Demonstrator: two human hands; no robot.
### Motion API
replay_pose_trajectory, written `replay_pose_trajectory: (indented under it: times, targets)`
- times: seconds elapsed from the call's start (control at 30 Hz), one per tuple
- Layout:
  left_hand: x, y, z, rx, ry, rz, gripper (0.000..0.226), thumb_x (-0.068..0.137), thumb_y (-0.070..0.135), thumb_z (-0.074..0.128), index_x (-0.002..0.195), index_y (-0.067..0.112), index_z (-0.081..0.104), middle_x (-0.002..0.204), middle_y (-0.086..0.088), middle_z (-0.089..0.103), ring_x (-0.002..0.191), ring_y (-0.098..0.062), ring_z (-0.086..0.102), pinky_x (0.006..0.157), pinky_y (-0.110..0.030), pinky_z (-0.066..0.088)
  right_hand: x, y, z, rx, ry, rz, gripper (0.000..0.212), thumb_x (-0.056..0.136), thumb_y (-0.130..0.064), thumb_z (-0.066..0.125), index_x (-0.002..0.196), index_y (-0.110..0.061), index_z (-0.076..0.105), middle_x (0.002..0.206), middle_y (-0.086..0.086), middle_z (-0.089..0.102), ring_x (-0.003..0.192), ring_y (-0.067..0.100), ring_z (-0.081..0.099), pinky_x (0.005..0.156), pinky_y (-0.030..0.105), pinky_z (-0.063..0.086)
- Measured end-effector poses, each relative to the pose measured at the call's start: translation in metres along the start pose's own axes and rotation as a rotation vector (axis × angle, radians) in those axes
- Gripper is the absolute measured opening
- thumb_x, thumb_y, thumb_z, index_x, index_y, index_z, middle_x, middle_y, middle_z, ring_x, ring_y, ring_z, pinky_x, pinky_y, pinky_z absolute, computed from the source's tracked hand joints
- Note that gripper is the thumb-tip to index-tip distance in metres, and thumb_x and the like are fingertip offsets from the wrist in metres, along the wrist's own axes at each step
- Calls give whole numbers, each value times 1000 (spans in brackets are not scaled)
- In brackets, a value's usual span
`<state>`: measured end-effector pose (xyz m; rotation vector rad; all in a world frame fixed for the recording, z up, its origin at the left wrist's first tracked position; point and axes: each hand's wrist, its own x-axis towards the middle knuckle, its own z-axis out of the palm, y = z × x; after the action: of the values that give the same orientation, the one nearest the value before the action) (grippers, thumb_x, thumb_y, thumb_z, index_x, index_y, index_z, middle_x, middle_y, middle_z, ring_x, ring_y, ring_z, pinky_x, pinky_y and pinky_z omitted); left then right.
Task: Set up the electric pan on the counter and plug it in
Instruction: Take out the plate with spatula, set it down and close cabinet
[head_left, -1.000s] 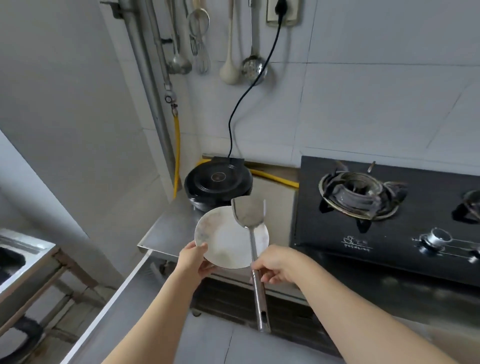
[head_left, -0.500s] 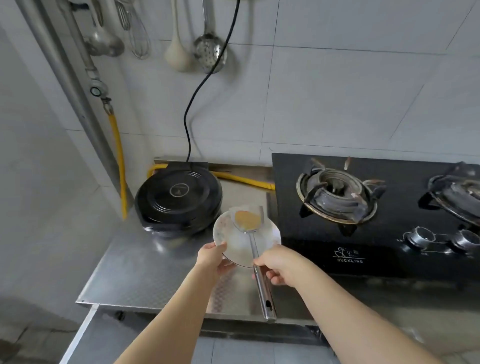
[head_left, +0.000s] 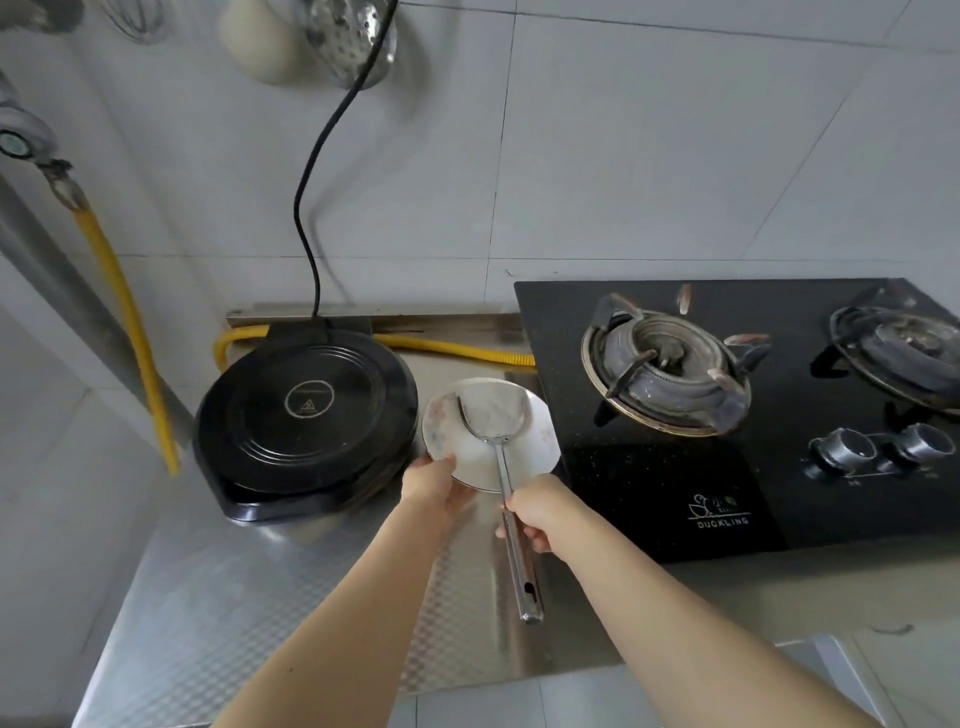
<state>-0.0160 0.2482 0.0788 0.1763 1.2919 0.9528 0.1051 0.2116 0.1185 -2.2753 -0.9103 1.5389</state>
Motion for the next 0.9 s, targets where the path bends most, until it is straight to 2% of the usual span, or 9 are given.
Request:
replay_pose_trajectory:
  times: [0.13,0.23,0.3,0.4,0.5,0.57,0.67,0.8,0.9]
  targets:
    - [4,8,-2,103,-42,-7,28,96,4,48,124,2,50,103,-15,61,77,-24,60,80,-39,53,9,-1,12,-127,27,-83,5,82,-9,50,77,-9,51,93,18,72,44,15,42,41,19,26]
    - [9,11,-7,156,-57,-29,28,95,8,52,121,2,52,100,-13,62,83,-24,61,85,-40,51,8,1,16,-262,95,-127,7,79,-11,55,84,-8,56,86,10,70,53,18,47,45,23,35]
    - [11,12,-10,200,-60,-39,32,92,14,56,122,3,54,109,-12,62,90,-26,60,77,-38,52,6,0,17,-323,146,-135,15,79,-13,56,92,-7,54,87,8,64,67,25,57,55,26,45]
    - [5,14,-11,274,-40,-20,34,91,18,57,122,3,55,98,-9,53,77,-21,50,69,-32,44,8,-2,19,-361,202,-124,40,78,-13,58,115,-2,52,111,14,66,97,34,67,70,33,54]
    - [-7,19,-11,394,-6,39,45,88,19,59,128,0,53,83,-8,45,59,-17,40,59,-30,37,-3,-7,16,-417,259,-151,44,83,-12,56,124,-4,44,121,16,62,107,34,63,79,36,56]
    - [-25,25,-9,583,27,152,41,87,18,60,122,-2,55,74,-6,45,59,-18,41,60,-30,35,-13,-13,12,-499,374,-232,42,88,-13,55,128,-6,43,123,15,60,111,33,60,77,35,49]
    - [-65,44,-9,912,107,580,32,87,16,54,118,7,57,102,-4,63,90,-19,57,70,-25,43,-29,-32,12,-455,493,-402,27,91,-16,54,116,-9,54,115,10,62,105,31,60,72,31,43]
    - [-102,94,-39,848,273,983,35,89,14,51,122,20,60,118,4,65,107,-14,60,92,-26,46,-36,-65,36,-200,326,-450,10,94,-17,50,102,-15,56,98,3,61,90,24,54,73,28,39]
    - [-93,130,-83,773,430,957,40,89,14,55,129,20,54,129,-1,57,117,-17,56,90,-24,40,-45,-84,60,-128,170,-458,39,93,-20,56,131,-12,52,129,7,58,119,29,54,90,31,42]
